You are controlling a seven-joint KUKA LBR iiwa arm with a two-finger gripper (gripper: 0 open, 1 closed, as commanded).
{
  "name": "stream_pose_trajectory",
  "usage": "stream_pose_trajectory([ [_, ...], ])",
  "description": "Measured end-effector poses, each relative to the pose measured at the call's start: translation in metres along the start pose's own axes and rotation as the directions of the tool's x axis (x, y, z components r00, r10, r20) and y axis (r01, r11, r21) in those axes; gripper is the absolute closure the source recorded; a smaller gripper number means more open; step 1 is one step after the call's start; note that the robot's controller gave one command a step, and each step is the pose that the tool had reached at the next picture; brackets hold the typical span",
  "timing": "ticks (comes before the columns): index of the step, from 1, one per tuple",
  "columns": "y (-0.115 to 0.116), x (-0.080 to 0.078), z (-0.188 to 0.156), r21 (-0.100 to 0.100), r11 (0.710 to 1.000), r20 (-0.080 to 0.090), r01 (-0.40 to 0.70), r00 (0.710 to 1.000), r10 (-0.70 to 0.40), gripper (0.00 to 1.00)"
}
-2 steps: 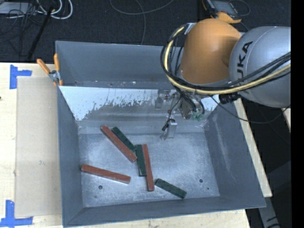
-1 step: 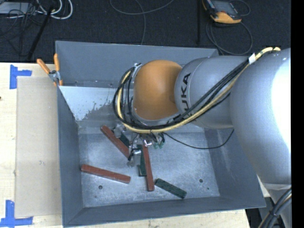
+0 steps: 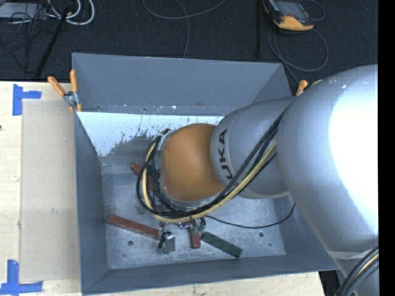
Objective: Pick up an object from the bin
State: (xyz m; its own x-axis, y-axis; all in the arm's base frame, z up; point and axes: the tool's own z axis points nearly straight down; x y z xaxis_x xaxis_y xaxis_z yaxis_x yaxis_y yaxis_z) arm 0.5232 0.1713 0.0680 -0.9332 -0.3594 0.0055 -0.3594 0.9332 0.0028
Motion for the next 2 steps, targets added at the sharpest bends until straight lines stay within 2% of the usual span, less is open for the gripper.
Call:
stream_pose_trajectory([
  [1, -0.002, -0.002, -0.002, 0.002, 1.0, 0.005, -0.005, 1.0, 0.005, 1.0],
  [2, -0.029, 0.01, -0.171, 0.006, 0.988, 0.013, 0.154, 0.988, -0.154, 1.0],
])
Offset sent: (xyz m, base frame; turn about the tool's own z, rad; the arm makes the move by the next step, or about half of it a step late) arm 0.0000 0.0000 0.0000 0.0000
